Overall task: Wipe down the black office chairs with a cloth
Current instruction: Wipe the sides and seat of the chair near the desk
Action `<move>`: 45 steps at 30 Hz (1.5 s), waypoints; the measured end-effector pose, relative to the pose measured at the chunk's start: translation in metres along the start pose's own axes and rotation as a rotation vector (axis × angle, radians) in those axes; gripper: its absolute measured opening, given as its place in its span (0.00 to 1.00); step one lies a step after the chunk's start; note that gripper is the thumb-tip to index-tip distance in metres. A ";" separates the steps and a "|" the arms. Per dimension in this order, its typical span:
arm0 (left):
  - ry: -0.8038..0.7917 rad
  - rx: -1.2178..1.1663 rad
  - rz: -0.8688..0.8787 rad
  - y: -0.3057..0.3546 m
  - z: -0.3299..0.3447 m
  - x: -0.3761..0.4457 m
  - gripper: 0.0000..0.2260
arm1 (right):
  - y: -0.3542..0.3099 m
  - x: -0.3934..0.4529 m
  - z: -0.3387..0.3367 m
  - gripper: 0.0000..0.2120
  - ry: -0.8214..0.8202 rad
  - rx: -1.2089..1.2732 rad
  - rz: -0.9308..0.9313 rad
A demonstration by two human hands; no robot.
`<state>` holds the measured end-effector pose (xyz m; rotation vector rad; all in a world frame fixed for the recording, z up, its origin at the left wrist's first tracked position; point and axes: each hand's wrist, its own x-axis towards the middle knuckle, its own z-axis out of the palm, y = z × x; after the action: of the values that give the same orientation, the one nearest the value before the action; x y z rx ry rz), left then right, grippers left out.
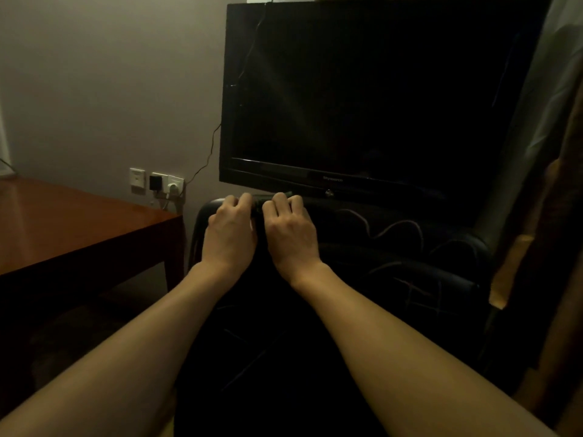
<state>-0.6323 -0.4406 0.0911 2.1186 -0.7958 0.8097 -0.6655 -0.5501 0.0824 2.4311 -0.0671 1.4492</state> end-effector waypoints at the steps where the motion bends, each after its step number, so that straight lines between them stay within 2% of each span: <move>1: -0.005 -0.011 0.013 0.008 0.005 0.001 0.07 | 0.010 -0.002 -0.001 0.05 0.004 -0.009 0.008; 5: -0.022 -0.027 0.063 0.049 0.026 0.004 0.11 | 0.055 -0.015 -0.009 0.05 0.029 -0.042 0.051; 8: -0.062 -0.039 0.104 0.081 0.044 0.006 0.11 | 0.089 -0.029 -0.019 0.13 0.060 -0.059 0.077; 11: -0.103 -0.044 0.145 0.112 0.064 0.006 0.12 | 0.123 -0.044 -0.029 0.02 0.069 -0.085 0.133; 13: -0.119 -0.058 0.168 0.133 0.075 0.004 0.12 | 0.145 -0.055 -0.036 0.08 0.032 -0.113 0.177; 17: -0.179 -0.129 0.228 0.171 0.091 -0.004 0.09 | 0.182 -0.079 -0.056 0.11 -0.007 -0.156 0.227; 23: -0.196 -0.126 0.239 0.174 0.083 -0.006 0.08 | 0.181 -0.083 -0.068 0.08 -0.034 -0.117 0.225; 27: -0.163 -0.072 0.160 0.142 0.065 -0.003 0.10 | 0.149 -0.061 -0.060 0.10 -0.079 -0.101 0.174; 32: -0.123 -0.040 0.037 0.115 0.057 -0.003 0.07 | 0.114 -0.046 -0.051 0.11 -0.180 -0.044 0.145; 40: -0.139 -0.070 0.181 0.170 0.093 -0.001 0.09 | 0.186 -0.078 -0.065 0.06 -0.061 -0.016 0.236; 45: -0.224 -0.103 0.291 0.224 0.119 -0.010 0.09 | 0.234 -0.111 -0.086 0.07 -0.060 -0.040 0.320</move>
<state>-0.7678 -0.6543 0.1089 2.0511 -1.2591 0.6664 -0.8392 -0.7613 0.0804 2.5160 -0.5149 1.4818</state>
